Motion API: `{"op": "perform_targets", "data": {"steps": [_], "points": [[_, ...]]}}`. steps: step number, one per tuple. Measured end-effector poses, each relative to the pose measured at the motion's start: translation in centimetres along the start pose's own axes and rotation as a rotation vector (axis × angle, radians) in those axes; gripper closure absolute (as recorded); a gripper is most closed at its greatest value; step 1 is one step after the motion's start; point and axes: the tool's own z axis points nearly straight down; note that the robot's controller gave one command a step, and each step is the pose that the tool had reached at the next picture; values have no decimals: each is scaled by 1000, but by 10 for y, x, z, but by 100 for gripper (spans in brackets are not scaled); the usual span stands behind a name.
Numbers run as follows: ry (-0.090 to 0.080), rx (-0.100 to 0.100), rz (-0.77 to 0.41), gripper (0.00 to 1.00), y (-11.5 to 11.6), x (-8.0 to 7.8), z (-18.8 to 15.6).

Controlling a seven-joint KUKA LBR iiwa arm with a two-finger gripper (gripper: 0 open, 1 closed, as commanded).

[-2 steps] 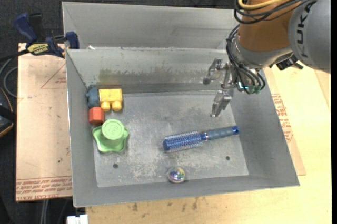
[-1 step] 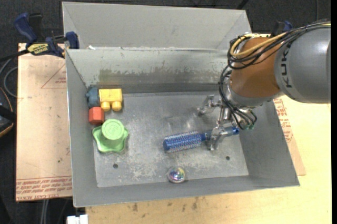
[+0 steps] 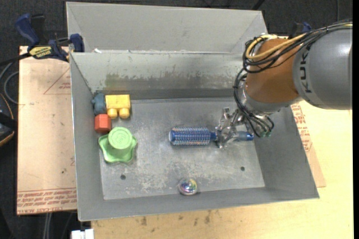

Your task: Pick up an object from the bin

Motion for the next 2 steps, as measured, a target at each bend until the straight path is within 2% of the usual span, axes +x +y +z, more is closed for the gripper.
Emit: {"op": "perform_targets", "data": {"steps": [1,2], "points": [[7,-2,-195,100,16,-2,-122],[9,-2,-424,100,-8,16,-193]]}}
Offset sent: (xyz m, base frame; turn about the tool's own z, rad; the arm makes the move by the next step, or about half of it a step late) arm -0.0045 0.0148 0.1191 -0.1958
